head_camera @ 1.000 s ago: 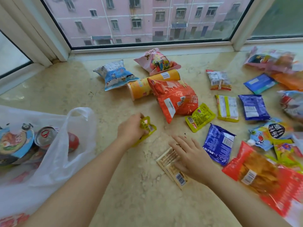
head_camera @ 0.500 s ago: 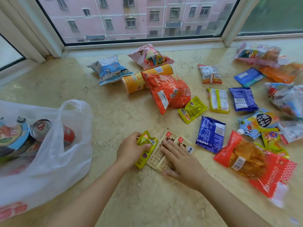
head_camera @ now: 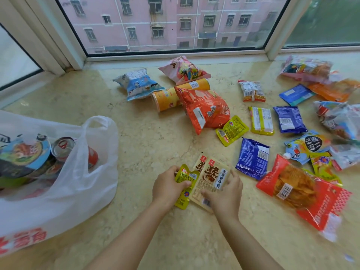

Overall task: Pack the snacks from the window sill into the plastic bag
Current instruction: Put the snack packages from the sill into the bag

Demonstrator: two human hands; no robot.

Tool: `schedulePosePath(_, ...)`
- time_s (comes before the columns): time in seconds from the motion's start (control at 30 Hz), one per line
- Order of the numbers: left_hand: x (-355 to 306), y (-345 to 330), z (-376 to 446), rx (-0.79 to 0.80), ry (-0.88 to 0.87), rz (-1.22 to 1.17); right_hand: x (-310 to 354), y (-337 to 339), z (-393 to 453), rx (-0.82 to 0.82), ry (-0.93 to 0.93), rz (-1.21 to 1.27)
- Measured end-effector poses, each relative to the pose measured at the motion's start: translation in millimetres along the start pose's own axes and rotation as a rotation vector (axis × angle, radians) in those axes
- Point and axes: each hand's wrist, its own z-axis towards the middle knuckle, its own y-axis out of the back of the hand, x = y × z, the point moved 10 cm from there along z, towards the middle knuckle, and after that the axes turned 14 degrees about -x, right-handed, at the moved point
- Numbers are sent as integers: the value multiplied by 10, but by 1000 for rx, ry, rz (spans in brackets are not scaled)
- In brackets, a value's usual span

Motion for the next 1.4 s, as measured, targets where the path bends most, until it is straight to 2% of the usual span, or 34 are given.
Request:
schedulePosePath(0.07, -15, -22, -37, 8, -8, 4, 1, -17, -20, 15, -92, 117)
schedulePosePath(0.27, 54, -33, -95, 15, 20, -30, -77, -41, -76, 35, -214, 266)
schedulePosePath(0.43, 97, 63, -145, -15, 34, -92, 53, -17, -199, 97, -146, 339)
schedulePosePath(0.53, 176, 240, -112, -39, 69, -164, 266, -4, -269, 151, -166, 443)
schedulePosePath(0.67, 128, 792, -50, -95, 62, -297, 742, 1, -402, 262, -156, 597)
schedulePosePath(0.77, 62, 1441, -58, -140, 49, -441, 1186, -9, -581, 331, -92, 640)
schedulePosePath(0.87, 133, 2143, -104, -222, 28, -479, 1610, -65, -812, 394, -51, 703)
schedulePosePath(1.0, 514, 3063, -77, -405, -29, -376, 2146, -260, -1240, 482, 29, 775)
schedulePosePath(1.1, 838, 3537, 12, -474, -58, -224, 2451, -484, -1563, 528, 84, 790)
schedulePosePath(1.33, 1350, 3886, 185, -405, -147, 211, 3055, -1117, -2280, 631, 253, 817)
schedulePosePath(1.4, 1501, 3911, 233, -376, -141, 219, 3157, -1343, -2471, 671, 341, 779)
